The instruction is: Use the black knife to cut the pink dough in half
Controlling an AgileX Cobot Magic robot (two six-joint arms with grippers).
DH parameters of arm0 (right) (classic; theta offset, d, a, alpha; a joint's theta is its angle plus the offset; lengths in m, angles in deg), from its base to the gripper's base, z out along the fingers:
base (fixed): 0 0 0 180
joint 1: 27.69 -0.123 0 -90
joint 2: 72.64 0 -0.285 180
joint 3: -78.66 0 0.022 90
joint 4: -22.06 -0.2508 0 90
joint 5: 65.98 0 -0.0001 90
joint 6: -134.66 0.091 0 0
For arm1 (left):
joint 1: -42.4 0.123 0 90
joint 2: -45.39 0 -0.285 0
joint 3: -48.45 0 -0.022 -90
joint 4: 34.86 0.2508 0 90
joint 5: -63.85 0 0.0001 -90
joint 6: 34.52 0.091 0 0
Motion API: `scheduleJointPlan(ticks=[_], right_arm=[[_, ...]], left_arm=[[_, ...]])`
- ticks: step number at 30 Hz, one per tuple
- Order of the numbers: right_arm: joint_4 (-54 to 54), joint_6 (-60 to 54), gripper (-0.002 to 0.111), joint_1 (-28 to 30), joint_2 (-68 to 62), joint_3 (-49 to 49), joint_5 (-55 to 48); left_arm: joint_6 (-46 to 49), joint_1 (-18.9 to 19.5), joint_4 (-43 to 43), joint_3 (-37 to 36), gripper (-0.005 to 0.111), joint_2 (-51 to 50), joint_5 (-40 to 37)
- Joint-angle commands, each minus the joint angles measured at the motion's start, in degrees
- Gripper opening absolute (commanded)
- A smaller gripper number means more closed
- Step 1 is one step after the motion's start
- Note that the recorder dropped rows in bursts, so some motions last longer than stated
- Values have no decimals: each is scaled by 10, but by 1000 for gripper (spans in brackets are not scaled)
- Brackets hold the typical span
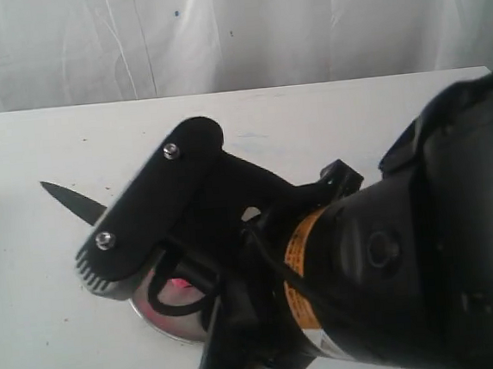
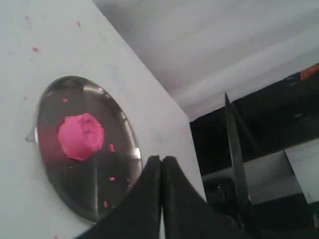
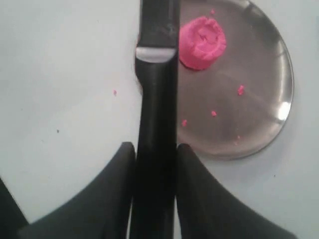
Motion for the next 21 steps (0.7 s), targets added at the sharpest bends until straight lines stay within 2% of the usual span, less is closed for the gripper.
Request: scheduleJointPlan(ticks=[1,3,6,9,13,15,21], right_arm=[[15,-3,7,-20,5,-34,20],[15,-2,7,-25,-3,-51,13],[15,-2,7,-26,-22,-65,9],[15,-2,7,-26,-41,-74,9],[21,30,7,-26,-64,-83,-3],[29,56,7,-25,-68,-84,-8],[44,104,7,-25,-67,-84,-18]], left_arm=[[28,0,-33,25,10,-53,-17],[36,0,-68,25,19,-92,-12],[102,0,-156,25,35,-140,9],[251,0,-312,33,45,-179,6],[486,0,-489,64,45,-216,-49],[545,0,-493,77,45,-228,-70],[553,0,-493,96,45,-247,-98]])
